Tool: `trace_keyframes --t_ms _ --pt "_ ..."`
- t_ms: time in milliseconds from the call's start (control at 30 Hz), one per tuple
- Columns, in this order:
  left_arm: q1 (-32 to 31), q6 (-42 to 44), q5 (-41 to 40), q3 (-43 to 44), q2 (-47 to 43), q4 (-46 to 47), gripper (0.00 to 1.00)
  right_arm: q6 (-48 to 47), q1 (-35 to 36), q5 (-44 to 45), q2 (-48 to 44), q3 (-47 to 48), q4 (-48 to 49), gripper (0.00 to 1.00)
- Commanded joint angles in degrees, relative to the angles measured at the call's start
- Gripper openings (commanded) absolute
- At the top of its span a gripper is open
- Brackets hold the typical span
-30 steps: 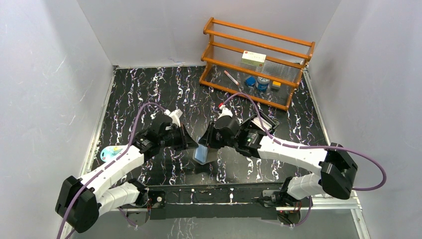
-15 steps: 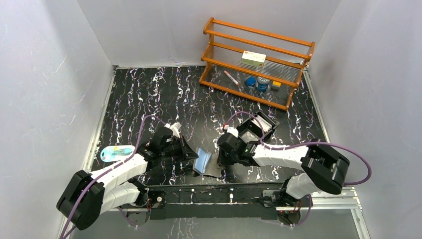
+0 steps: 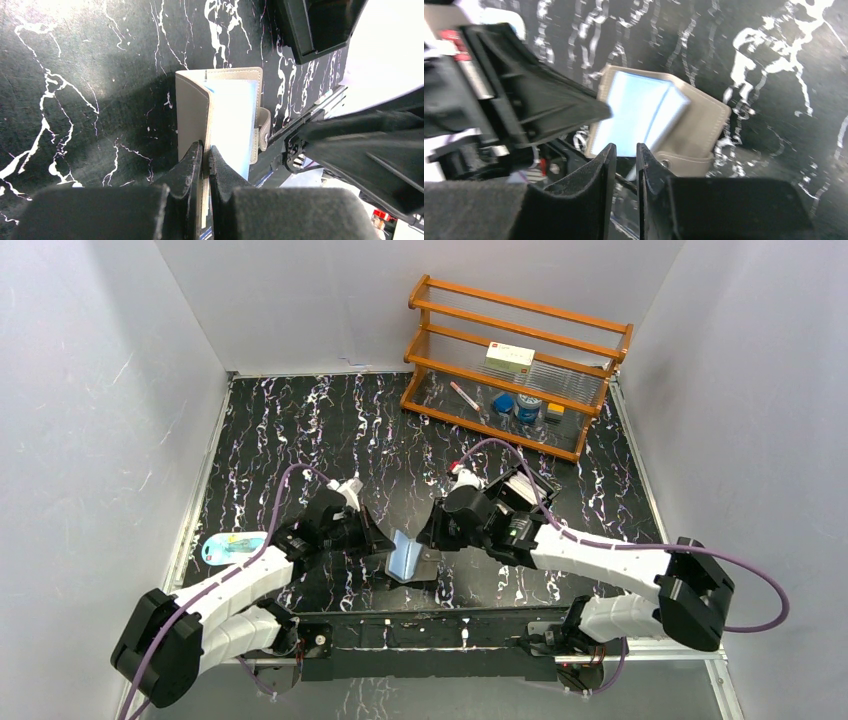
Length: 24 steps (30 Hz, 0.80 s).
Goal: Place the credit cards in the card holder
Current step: Open the card holder at the center of the board.
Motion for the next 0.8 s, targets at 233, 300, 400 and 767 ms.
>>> trace_keyframes --t_ms 233,300,400,767 --pt "-0.7 0.5 -2.2 2.9 -0.2 -1.5 0.00 1.7 0.2 -6.2 7.1 2.7 13.1 0.27" --pt "-0.7 -0.4 -1.9 2.3 -0.2 -0.7 0.00 1.8 0.2 -6.6 9.6 2.6 12.5 0.27" --pt "-0.7 -2.7 -1.9 0.9 -0.7 0.3 0.00 1.6 0.1 -5.0 11.9 1.9 9.7 0.24" --pt "-0.7 -4.0 -6.5 -1.6 1.5 -7.3 0.14 -0.5 0.2 1.5 12.0 -8.4 7.2 0.22"
